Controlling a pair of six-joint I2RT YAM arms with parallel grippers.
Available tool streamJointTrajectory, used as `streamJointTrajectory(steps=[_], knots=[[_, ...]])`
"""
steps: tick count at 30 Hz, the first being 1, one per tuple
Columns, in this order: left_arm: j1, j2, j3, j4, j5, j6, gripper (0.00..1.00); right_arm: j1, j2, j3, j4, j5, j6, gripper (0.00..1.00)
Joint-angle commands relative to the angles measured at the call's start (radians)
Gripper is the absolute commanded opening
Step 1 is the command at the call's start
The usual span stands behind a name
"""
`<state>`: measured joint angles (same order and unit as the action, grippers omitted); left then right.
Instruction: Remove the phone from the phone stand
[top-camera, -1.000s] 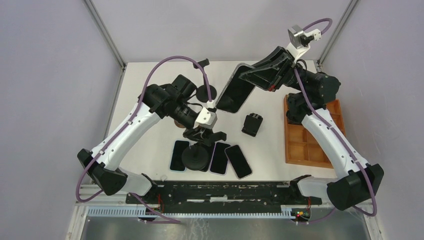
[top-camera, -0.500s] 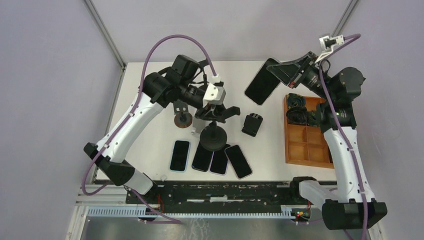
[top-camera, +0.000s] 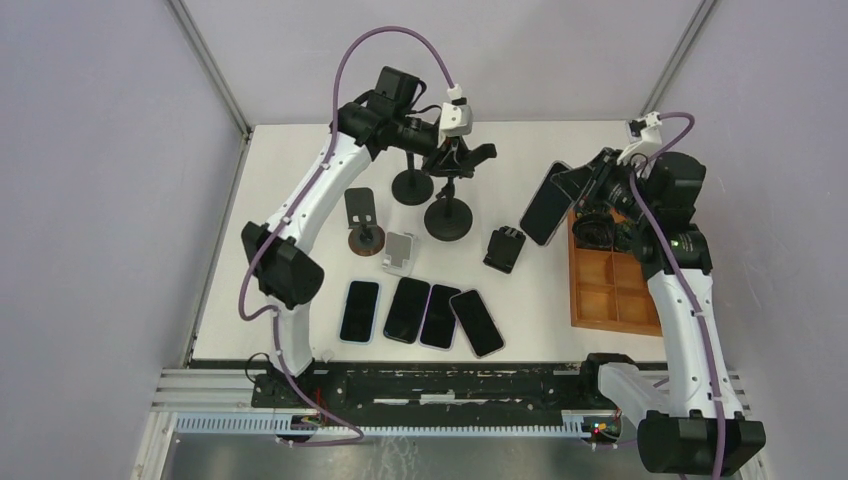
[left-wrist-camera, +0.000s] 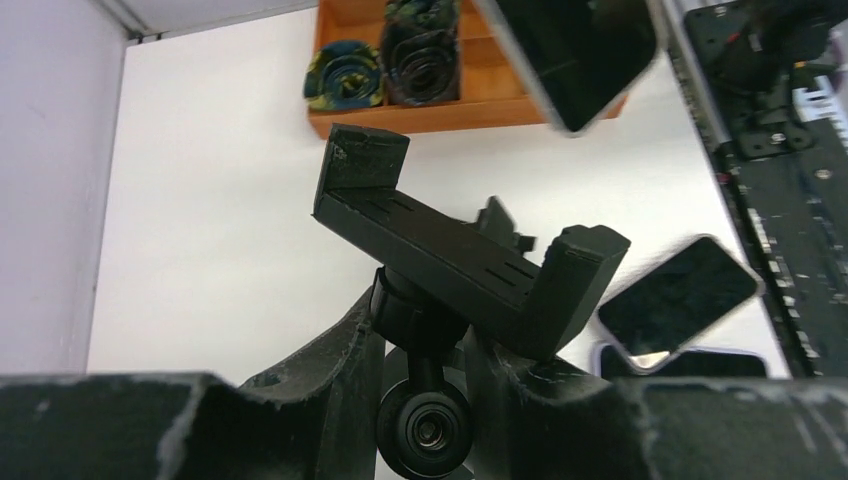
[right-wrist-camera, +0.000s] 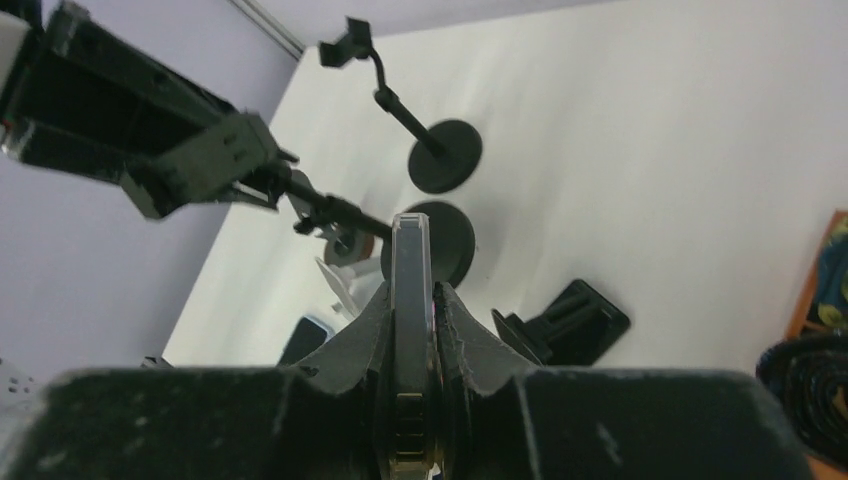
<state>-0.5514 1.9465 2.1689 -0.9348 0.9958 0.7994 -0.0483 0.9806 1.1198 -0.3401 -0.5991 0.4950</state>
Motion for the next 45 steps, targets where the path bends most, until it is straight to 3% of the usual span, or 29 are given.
streamJointTrajectory(steps=[1,11,20,26,29,34,45], knots=[[0.028,0.054,0.077,0.148,0.074,-0.02,0.02,-0.001,-0.027,-0.041,0.003,0.04,-0.027,0.0],[0.055,0.193,0.085,0.3,0.136,-0.007,0.02,0.009,-0.011,-0.109,-0.079,0.054,-0.087,0.0],[0.068,0.268,0.081,0.363,0.188,0.006,0.04,0.146,0.028,-0.235,-0.258,0.148,-0.222,0.0],[0.068,0.252,0.042,0.383,0.147,0.04,0.72,0.172,-0.003,-0.379,-0.28,0.19,-0.255,0.0],[0.068,0.21,-0.003,0.425,0.116,0.012,0.98,0.178,-0.007,-0.459,-0.239,0.157,-0.248,0.0],[0.068,0.117,-0.071,0.52,-0.016,-0.132,1.0,0.193,0.039,-0.54,-0.156,0.132,-0.241,0.0],[0.078,-0.088,-0.128,0.359,-0.228,-0.221,1.0,0.208,0.196,-0.583,0.017,0.122,-0.251,0.0]])
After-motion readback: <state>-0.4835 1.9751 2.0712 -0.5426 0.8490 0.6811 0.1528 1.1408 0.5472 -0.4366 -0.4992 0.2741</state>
